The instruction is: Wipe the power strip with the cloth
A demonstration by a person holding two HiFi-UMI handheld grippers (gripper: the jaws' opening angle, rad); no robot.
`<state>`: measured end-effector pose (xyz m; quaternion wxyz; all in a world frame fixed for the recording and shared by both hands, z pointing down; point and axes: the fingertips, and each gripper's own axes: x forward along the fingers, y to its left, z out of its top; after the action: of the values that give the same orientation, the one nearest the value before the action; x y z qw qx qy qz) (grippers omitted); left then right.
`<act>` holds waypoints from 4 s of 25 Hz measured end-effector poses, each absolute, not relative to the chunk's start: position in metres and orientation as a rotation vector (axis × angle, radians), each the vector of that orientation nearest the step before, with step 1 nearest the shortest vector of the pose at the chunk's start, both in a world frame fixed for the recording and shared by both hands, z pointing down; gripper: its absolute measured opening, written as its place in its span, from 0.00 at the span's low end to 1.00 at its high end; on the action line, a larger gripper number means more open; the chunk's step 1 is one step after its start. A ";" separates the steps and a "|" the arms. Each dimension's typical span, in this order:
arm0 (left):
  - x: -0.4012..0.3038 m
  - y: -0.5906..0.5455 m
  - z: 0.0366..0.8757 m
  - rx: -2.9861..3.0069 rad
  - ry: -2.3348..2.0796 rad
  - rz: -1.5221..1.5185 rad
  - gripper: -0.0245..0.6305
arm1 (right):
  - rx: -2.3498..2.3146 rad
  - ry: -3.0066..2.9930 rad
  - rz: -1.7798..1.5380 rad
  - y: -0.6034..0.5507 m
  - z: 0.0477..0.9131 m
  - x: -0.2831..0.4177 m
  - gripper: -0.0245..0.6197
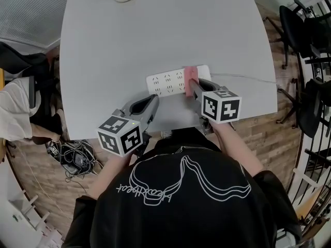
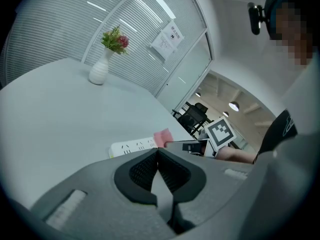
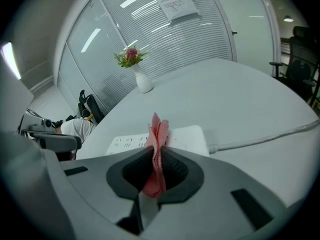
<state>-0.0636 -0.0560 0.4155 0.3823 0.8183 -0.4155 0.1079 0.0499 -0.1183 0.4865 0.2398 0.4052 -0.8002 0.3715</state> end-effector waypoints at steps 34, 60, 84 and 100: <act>-0.053 -0.053 0.423 2.084 -1.036 0.303 0.06 | 1.247 -2.171 1.064 -0.126 0.478 0.119 0.10; -0.119 -0.032 0.417 1.974 -1.231 0.230 0.06 | 0.734 -2.387 0.982 -0.104 0.454 -0.044 0.10; -0.145 -0.026 0.421 1.940 -1.273 0.201 0.06 | 0.650 -2.304 0.892 -0.086 0.484 -0.087 0.11; -0.129 -0.032 0.421 1.972 -1.223 0.213 0.06 | 0.752 -2.274 0.901 -0.095 0.487 -0.058 0.11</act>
<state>-0.1293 -0.0323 0.4215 0.3945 0.7776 -0.4823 0.0841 -0.0578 -0.0948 0.4866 0.2875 0.2814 -0.8512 0.3372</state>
